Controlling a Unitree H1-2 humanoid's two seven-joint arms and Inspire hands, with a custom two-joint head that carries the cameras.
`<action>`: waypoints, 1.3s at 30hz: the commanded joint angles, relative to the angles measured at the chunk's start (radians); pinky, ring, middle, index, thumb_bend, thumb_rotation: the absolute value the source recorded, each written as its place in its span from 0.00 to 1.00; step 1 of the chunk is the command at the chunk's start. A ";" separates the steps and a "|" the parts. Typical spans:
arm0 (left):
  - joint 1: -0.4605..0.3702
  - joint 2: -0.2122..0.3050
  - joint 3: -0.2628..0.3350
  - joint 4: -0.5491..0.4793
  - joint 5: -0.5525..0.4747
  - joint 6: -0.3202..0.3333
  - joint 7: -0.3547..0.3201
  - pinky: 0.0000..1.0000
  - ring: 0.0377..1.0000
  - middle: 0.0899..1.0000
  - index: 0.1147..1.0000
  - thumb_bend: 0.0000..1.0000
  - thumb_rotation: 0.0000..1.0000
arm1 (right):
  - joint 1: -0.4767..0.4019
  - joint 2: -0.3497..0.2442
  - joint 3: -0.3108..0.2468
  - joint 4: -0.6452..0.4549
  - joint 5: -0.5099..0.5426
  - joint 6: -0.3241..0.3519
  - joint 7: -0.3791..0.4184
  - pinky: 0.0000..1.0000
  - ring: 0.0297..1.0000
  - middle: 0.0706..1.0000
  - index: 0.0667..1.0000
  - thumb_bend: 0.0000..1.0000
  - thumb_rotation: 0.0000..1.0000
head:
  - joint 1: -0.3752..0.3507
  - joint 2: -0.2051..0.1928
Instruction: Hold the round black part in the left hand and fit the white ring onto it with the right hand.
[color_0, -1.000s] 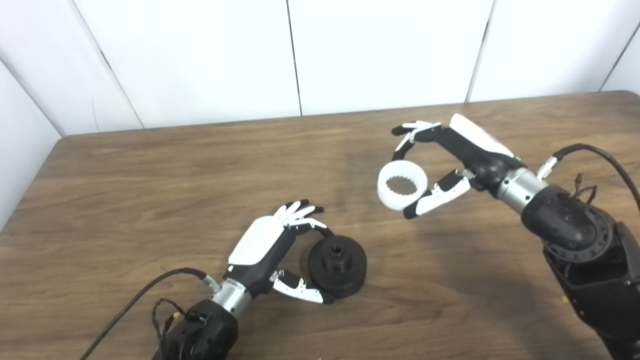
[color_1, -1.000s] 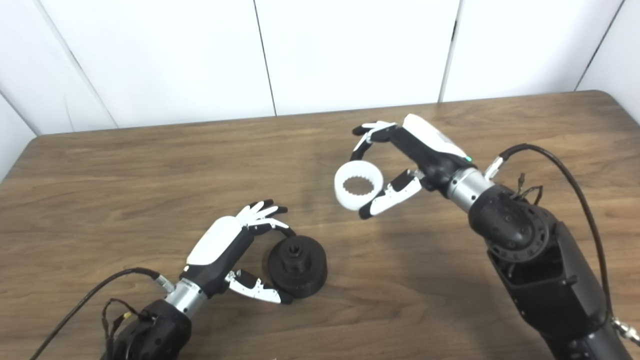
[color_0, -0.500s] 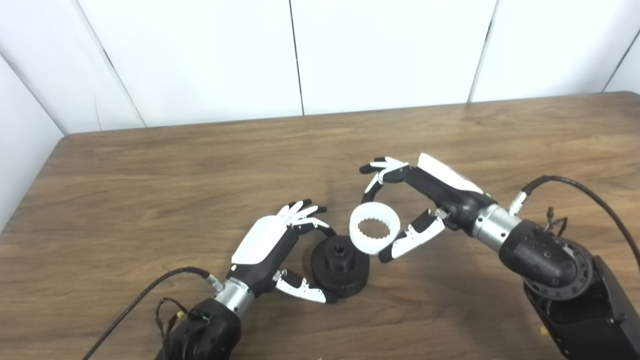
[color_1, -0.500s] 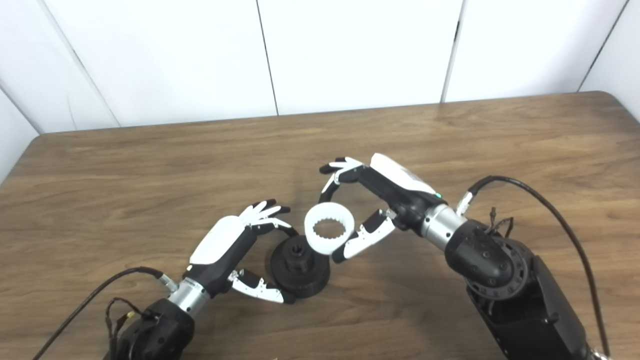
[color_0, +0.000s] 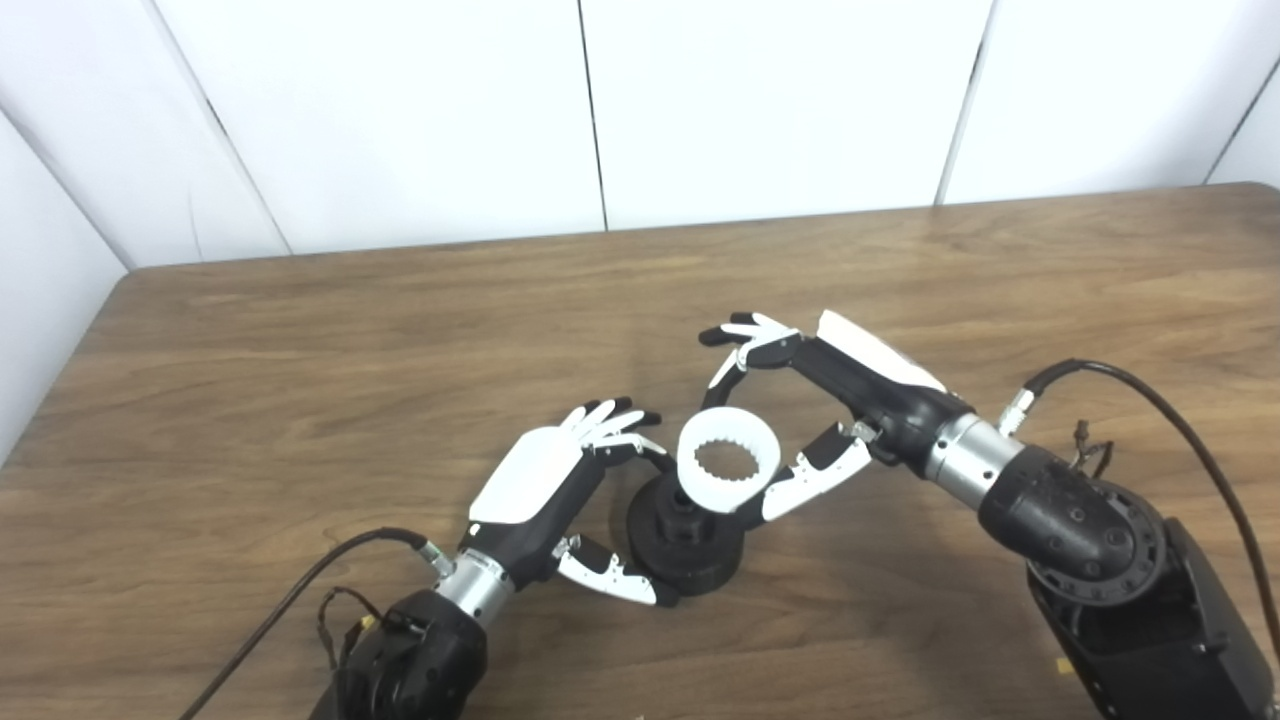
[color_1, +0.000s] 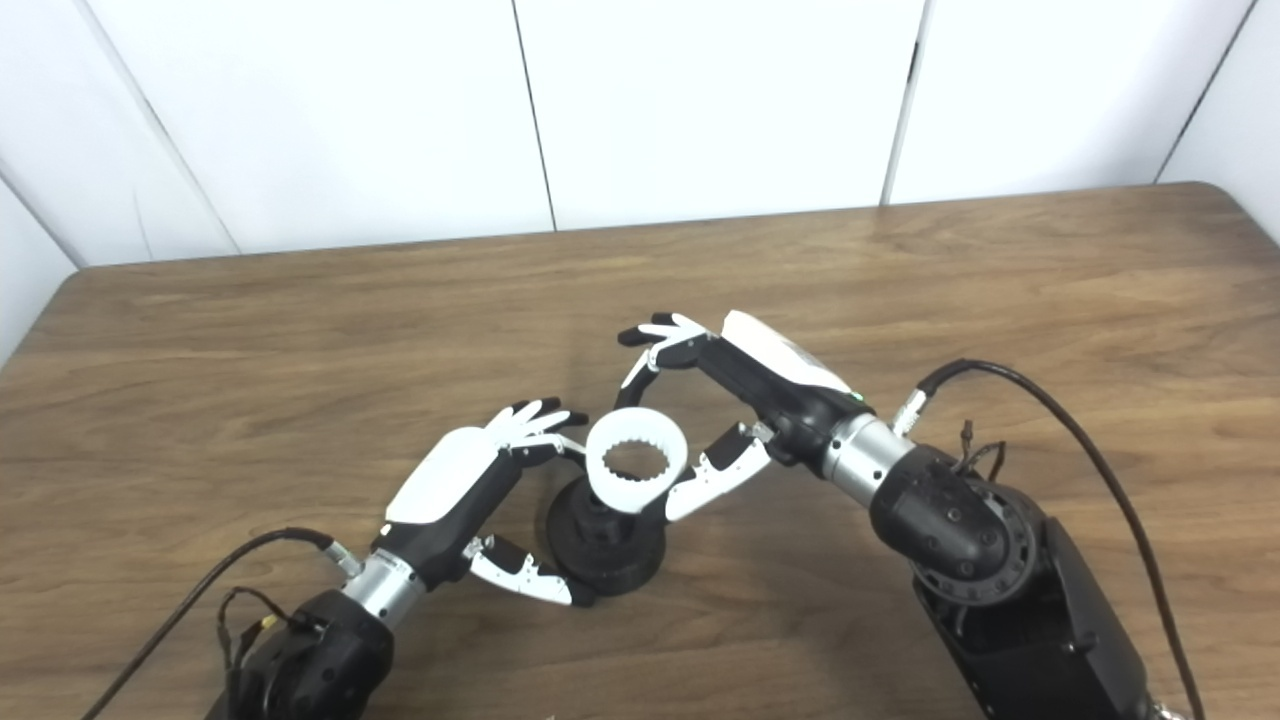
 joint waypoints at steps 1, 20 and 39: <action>-0.025 0.001 -0.005 -0.020 0.025 0.005 -0.009 1.00 0.98 0.90 0.55 0.85 0.26 | -0.043 0.011 -0.004 -0.011 -0.002 -0.011 -0.013 0.89 0.99 0.89 0.45 0.53 0.14 | -0.001 0.001; -0.023 -0.011 -0.007 -0.062 0.027 0.023 -0.030 1.00 0.98 0.90 0.55 0.84 0.27 | -0.031 0.035 0.031 0.067 -0.026 -0.064 -0.034 0.93 0.98 0.88 0.45 0.53 0.15 | 0.032 0.016; -0.034 -0.013 0.003 -0.087 0.031 0.041 -0.057 0.99 0.98 0.90 0.56 0.85 0.26 | 0.004 0.018 0.052 0.075 -0.041 -0.087 -0.029 0.89 0.98 0.89 0.45 0.53 0.15 | 0.042 0.033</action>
